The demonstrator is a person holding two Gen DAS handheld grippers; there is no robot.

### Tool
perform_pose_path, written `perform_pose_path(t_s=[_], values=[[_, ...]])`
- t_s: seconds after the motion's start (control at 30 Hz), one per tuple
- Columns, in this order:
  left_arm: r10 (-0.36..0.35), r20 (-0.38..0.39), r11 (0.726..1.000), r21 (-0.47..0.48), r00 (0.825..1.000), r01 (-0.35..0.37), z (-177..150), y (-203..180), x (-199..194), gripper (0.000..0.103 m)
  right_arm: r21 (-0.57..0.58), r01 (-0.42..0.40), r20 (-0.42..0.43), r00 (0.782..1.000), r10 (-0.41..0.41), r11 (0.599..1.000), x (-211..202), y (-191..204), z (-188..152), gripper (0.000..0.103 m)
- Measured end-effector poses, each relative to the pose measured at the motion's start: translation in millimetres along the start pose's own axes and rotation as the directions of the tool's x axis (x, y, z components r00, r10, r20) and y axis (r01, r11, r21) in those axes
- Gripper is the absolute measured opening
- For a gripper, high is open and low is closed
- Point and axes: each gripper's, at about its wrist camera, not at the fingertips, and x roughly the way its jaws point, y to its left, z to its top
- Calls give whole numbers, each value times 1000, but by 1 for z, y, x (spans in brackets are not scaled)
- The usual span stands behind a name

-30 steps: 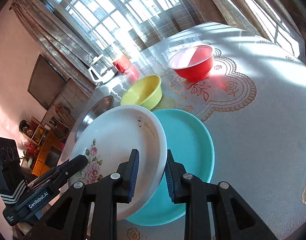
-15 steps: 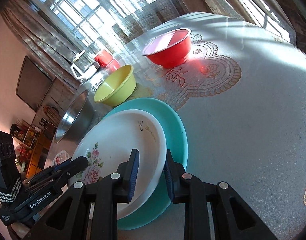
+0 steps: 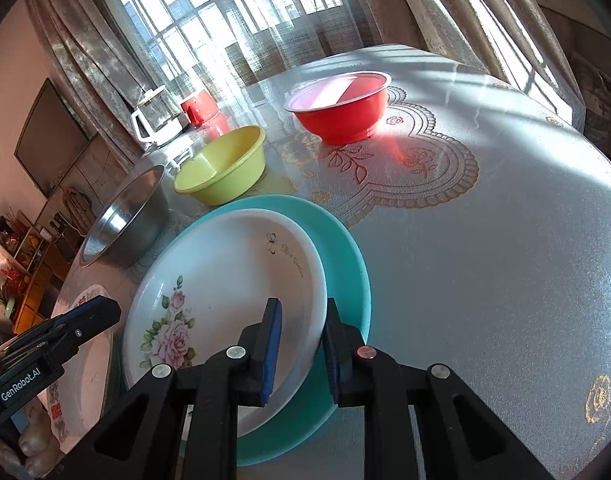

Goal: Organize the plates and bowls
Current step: 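Lift and carry the rose plate over the teal plate with the left tool, then lower the rose plate onto the teal plate and open the left tool, then grasp the rim of the large red-character white plate with the left tool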

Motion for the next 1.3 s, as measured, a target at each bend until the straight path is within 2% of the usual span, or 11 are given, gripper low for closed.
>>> perform_pose_path(t_s=[0.57, 1.03, 1.2, 1.3], values=[[0, 34, 997, -82, 999, 3, -20, 28, -27, 20, -76, 85, 11, 996, -85, 993, 6, 17, 2, 17], [55, 43, 984, -169, 998, -47, -35, 64, -39, 22, -63, 72, 10, 997, -72, 995, 5, 16, 1, 19], [69, 42, 980, -192, 997, -60, -42, 75, -42, 22, -31, 39, -9, 999, -39, 999, 2, 12, 0, 22], [80, 44, 976, -206, 996, -70, -45, 82, -44, 22, -64, 55, -1, 998, -55, 996, 0, 17, -4, 22]])
